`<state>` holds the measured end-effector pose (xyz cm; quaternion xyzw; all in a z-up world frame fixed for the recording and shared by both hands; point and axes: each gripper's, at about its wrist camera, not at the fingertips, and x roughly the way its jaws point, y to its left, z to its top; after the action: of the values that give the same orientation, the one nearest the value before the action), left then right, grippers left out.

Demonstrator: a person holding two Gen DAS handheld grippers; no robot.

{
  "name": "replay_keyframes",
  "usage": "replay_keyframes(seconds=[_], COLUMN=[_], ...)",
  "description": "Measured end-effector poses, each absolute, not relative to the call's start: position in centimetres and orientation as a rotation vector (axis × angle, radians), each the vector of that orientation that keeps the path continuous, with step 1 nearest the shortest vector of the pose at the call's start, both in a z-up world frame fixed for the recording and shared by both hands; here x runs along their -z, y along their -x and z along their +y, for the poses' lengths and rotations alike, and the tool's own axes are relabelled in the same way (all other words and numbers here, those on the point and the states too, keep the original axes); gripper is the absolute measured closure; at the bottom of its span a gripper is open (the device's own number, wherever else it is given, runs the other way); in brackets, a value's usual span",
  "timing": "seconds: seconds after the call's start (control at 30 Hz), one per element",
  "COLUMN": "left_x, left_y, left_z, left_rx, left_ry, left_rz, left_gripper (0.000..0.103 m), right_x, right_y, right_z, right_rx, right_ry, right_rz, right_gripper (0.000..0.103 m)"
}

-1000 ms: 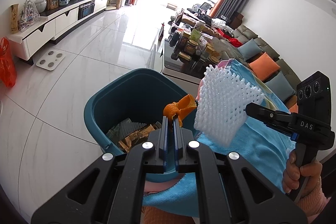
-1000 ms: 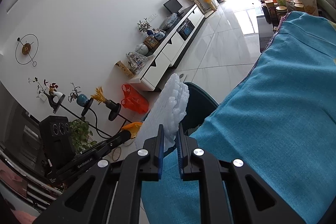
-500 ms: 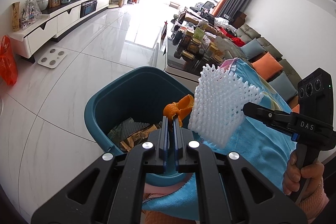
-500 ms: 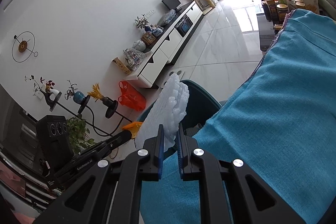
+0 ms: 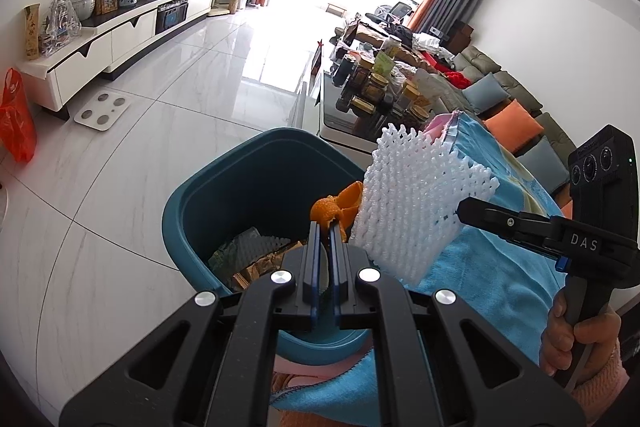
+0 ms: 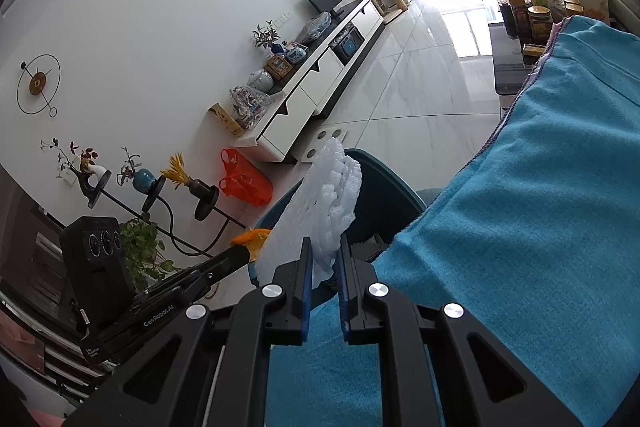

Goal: Collect trash
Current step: 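Open both tools over the teal bin to drop peel and foam net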

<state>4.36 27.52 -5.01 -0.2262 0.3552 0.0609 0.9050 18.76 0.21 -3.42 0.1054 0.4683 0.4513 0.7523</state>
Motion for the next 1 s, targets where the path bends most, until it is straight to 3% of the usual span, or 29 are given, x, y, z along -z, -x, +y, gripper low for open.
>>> replay_keyframes(seconds=[1.0], left_x=[8.2], left_y=[-8.1], left_z=[27.4], left_rx=[-0.19], left_ry=[0.453], left_rz=[0.789], left_gripper=[0.098], right_x=[4.7], right_y=[-19.3], right_z=[4.1], right_rx=[-0.929], right_ry=[-0.105], right_rz=[1.074], right_gripper=[0.091])
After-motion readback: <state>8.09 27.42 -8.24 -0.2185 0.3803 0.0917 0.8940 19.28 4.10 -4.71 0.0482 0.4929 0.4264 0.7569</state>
